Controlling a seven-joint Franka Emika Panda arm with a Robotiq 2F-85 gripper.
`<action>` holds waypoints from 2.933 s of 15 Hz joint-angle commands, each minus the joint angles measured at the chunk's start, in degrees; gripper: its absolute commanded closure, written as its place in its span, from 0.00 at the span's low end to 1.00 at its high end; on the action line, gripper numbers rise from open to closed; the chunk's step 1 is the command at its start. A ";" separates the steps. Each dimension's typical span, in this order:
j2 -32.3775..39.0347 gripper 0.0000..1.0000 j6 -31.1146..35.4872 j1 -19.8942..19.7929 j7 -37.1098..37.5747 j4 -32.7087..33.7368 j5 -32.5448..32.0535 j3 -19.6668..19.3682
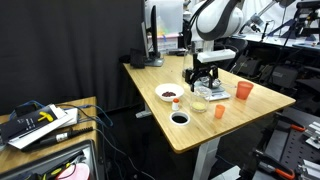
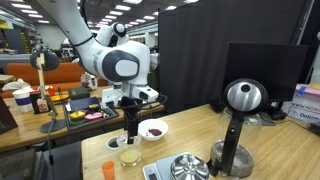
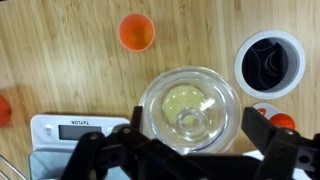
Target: Remove the lid from the jar and put it on the table
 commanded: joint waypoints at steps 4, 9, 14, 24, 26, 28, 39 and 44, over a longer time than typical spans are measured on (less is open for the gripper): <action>1.01 0.00 0.06 0.71 0.27 0.47 1.03 -0.70; 1.16 0.20 0.02 0.61 0.01 0.78 1.45 -0.58; 1.04 0.55 -0.27 0.34 -0.44 1.47 3.55 -0.34; 0.33 0.91 -0.79 0.04 -0.64 1.61 5.07 -0.71; -0.26 0.92 -0.67 -0.03 -0.47 1.38 5.29 -0.87; -1.18 0.92 -1.25 -0.12 -0.68 1.03 5.78 -0.88; -10.57 0.92 -1.26 -0.66 2.39 -5.26 1.69 -3.74; -14.23 0.92 -0.25 -1.67 9.11 -11.95 -4.16 -4.55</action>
